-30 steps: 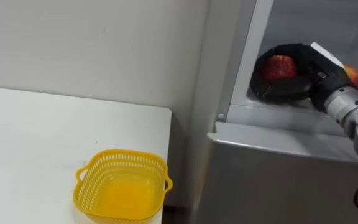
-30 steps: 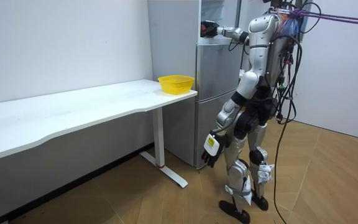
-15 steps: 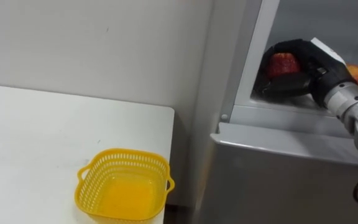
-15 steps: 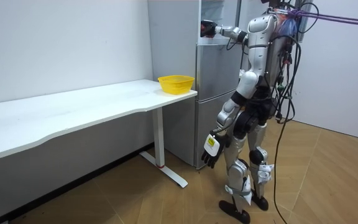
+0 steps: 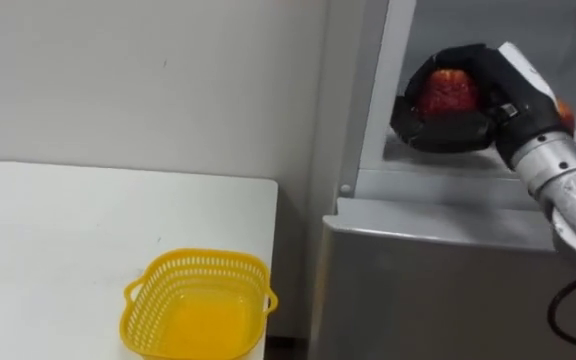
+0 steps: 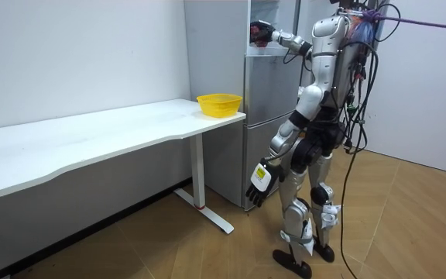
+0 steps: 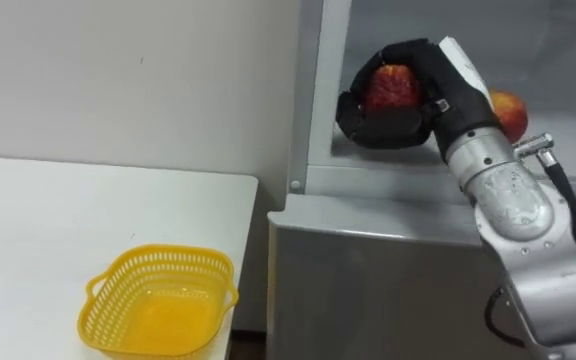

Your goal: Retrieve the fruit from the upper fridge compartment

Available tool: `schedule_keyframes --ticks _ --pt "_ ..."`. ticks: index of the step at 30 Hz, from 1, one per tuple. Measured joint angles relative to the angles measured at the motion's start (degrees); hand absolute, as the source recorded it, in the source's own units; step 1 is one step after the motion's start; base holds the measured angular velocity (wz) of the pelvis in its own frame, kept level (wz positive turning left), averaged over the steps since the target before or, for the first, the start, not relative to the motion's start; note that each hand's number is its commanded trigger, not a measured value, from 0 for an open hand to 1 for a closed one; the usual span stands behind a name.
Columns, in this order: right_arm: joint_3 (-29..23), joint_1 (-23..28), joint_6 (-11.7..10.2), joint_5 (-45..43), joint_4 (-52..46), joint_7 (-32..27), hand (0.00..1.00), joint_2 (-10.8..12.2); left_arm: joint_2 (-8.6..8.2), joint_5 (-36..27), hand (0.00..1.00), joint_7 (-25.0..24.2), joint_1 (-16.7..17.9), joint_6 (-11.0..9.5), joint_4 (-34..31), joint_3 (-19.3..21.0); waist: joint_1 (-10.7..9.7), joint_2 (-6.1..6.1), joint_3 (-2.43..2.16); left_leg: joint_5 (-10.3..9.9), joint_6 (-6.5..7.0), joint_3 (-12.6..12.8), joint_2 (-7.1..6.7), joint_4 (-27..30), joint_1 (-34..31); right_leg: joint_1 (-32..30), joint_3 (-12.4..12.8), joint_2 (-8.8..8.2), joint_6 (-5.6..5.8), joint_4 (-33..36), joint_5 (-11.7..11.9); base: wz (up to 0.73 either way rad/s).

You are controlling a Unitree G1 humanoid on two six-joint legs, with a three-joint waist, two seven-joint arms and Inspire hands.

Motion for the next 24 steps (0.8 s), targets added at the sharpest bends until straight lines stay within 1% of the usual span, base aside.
schedule_keyframes --ticks 1,2,3,4,5,6,7,8,9,10,11,12,14,17,21,24 --pt "-0.2 1.6 -0.1 -2.0 -3.4 -1.8 1.00 1.4 -0.17 0.0 0.00 0.5 0.0 -0.2 0.6 0.0 -0.1 0.19 0.03 0.0 -0.06 0.1 0.02 0.0 0.1 0.0 0.1 0.02 0.00 0.0 0.0 -0.05" --pt "-0.3 3.3 -0.6 -2.6 -6.4 -3.8 1.00 2.3 -0.34 0.0 0.00 0.9 0.0 -0.5 0.8 0.0 -0.2 0.29 0.07 0.0 -0.07 0.2 0.04 0.0 0.2 0.1 0.0 0.08 0.00 0.0 0.0 -0.05" --pt "-0.3 4.1 -1.2 -3.1 -7.7 -4.8 1.00 2.5 -0.45 0.0 0.00 1.2 0.1 -0.9 0.8 0.0 -0.2 0.30 0.08 0.0 -0.07 0.2 0.04 0.0 0.2 0.1 0.0 0.12 0.00 0.0 0.0 0.00" --pt "-0.3 5.2 -2.4 -4.3 -9.7 -6.5 1.00 2.9 -0.63 -0.1 0.00 1.5 0.2 -2.0 0.9 -0.1 -0.2 0.42 0.17 0.0 -0.07 0.2 0.04 0.0 0.2 0.1 0.0 0.20 0.00 0.0 0.0 0.00" --pt "-0.3 5.4 -3.3 -5.8 -11.1 -8.2 1.00 4.0 -0.72 -0.2 0.00 1.7 0.2 -2.8 1.3 -0.6 -0.3 0.64 0.33 0.0 -0.06 0.2 0.03 0.0 0.2 0.1 0.0 0.23 0.00 0.0 0.0 0.00" --pt "-0.3 5.4 -3.8 -6.8 -11.7 -9.1 1.00 4.4 -0.74 -0.2 0.00 1.7 0.2 -3.2 1.5 -0.8 -0.3 0.74 0.41 0.0 -0.06 0.2 0.02 0.0 0.2 0.0 0.0 0.22 0.00 0.0 0.0 0.00" --pt "-0.3 5.6 -4.5 -8.8 -13.2 -10.9 1.00 5.2 -0.77 -0.9 0.00 1.7 0.2 -3.7 1.5 -1.4 -0.3 0.91 0.55 0.0 -0.05 0.2 0.00 -0.2 0.2 0.0 0.0 0.21 0.00 0.0 0.0 0.00" --pt "-0.3 5.8 -5.3 -10.0 -14.6 -12.4 1.00 6.3 -0.83 -1.3 0.00 1.7 0.4 -3.8 1.5 -1.6 -0.3 0.97 0.59 0.0 -0.05 0.2 0.01 -0.4 0.2 0.0 0.0 0.22 0.00 0.0 0.0 0.00" --pt "-0.3 6.2 -5.7 -10.8 -15.4 -13.2 1.00 6.6 -0.91 -1.4 0.00 1.7 0.4 -3.8 1.5 -1.7 -0.4 0.96 0.58 0.0 -0.05 0.1 0.01 -0.4 0.2 0.0 -0.1 0.22 0.01 0.0 0.0 0.00" --pt "-0.3 7.5 -6.5 -12.7 -17.5 -14.3 1.00 6.8 -1.01 -2.1 0.00 1.6 0.3 -4.1 1.7 -1.8 -0.3 0.94 0.59 0.0 -0.05 0.0 0.03 -0.4 0.2 0.0 -0.1 0.24 0.01 0.0 0.0 0.03" --pt "-0.2 8.9 -7.7 -14.2 -19.3 -15.2 1.00 7.0 -1.02 -2.2 0.00 1.6 0.3 -4.8 2.3 -1.8 -0.1 0.93 0.59 0.0 -0.05 0.0 0.04 -0.4 0.2 0.0 0.0 0.26 0.01 0.0 0.0 0.00" --pt "-0.1 9.6 -8.2 -15.3 -20.3 -15.6 1.00 7.4 -1.00 -2.2 0.00 1.6 0.2 -5.1 2.8 -1.8 -0.1 0.93 0.59 0.0 -0.06 0.0 0.04 -0.4 0.2 0.0 0.1 0.27 0.01 0.0 0.0 0.00" --pt "0.6 12.3 -9.9 -19.6 -23.4 -17.3 1.00 8.7 -1.01 -2.1 0.00 1.6 0.0 -5.8 4.5 -1.8 -0.1 0.99 0.64 0.0 -0.06 0.1 0.04 -0.4 0.3 0.0 0.2 0.25 0.01 0.0 0.0 0.00" --pt "1.1 14.1 -11.0 -22.9 -26.1 -17.7 1.00 8.7 -1.04 -2.1 0.00 1.5 -0.4 -6.1 5.5 -1.8 -0.2 0.96 0.63 0.0 -0.06 0.1 -0.01 -0.7 0.2 0.0 0.3 0.26 0.01 0.0 0.0 -0.01" --pt "1.7 14.1 -11.8 -25.8 -29.1 -18.0 1.00 8.7 -1.04 -2.1 0.00 1.1 -0.7 -6.2 5.6 -1.8 -0.1 0.77 0.54 0.1 -0.09 0.1 0.01 -0.9 0.2 -0.1 0.2 0.31 0.01 0.0 0.0 -0.01" --pt "2.3 14.1 -13.4 -30.0 -31.1 -18.0 1.00 8.7 -0.82 -2.0 0.00 0.8 -0.9 -6.5 5.7 -1.8 0.0 0.46 0.45 0.1 -0.12 0.1 0.03 -0.9 0.3 -0.1 0.1 0.34 0.01 0.0 0.0 0.00"
